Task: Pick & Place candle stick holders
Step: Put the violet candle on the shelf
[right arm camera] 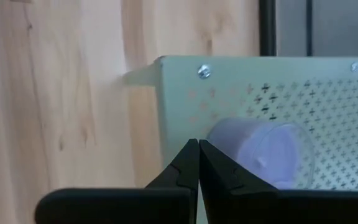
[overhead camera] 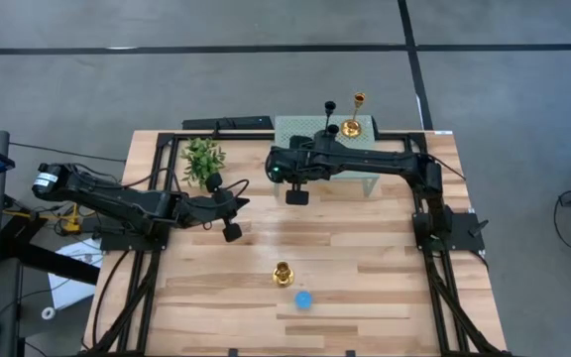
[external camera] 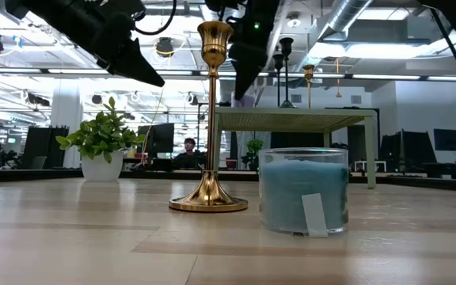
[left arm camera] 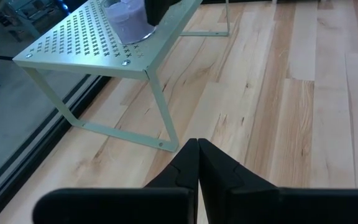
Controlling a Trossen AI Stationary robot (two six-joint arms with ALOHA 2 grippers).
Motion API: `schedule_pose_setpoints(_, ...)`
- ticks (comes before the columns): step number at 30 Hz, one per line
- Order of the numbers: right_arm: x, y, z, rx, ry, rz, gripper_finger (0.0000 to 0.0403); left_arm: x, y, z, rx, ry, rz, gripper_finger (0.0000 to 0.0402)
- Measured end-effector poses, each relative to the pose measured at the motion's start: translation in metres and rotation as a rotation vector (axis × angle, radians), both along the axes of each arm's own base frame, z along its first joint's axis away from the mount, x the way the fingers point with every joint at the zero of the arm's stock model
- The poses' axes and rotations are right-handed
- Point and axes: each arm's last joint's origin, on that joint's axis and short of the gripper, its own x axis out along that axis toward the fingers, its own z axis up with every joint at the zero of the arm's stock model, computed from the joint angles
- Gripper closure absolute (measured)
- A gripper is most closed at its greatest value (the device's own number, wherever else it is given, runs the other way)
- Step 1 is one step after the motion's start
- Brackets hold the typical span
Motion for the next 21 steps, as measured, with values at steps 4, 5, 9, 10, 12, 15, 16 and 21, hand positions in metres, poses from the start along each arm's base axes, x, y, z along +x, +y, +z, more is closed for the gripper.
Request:
schedule_pose_setpoints(4, 0.0, -0.006, 0.0, -0.003, -0.007, -0.013, 0.0403, 0.0, 0.0, 0.0, 0.0, 0.0, 0.0, 0.0394)
schedule_pose_setpoints(5, 0.0, -0.008, 0.0, -0.004, -0.009, -0.016, 0.0403, 0.0, 0.0, 0.0, 0.0, 0.0, 0.0, 0.0395)
schedule_pose_setpoints(9, -0.002, -0.014, -0.006, -0.005, 0.005, -0.038, 0.0403, 0.0, 0.0, 0.0, 0.0, 0.0, 0.0, 0.0397)
schedule_pose_setpoints(10, -0.002, -0.016, -0.006, -0.007, 0.007, -0.041, 0.0403, 0.0, 0.0, 0.0, 0.0, 0.0, 0.0, 0.0396)
schedule_pose_setpoints(12, -0.002, -0.019, -0.005, -0.024, 0.005, -0.045, 0.0403, 0.0, 0.0, 0.0, 0.0, 0.0, 0.0, 0.0394)
schedule_pose_setpoints(15, -0.001, -0.021, -0.004, -0.06, -0.006, -0.04, 0.0403, 0.0, 0.0, 0.0, 0.0, 0.0, 0.0, 0.0393)
schedule_pose_setpoints(16, -0.001, -0.022, -0.003, -0.068, -0.009, -0.04, 0.0403, 0.0, 0.0, 0.0, 0.0, 0.0, 0.0, 0.0393)
schedule_pose_setpoints(21, -0.003, -0.034, -0.003, -0.068, -0.004, -0.064, 0.0403, 0.0, 0.0, 0.0, 0.0, 0.0, 0.0, 0.0397)
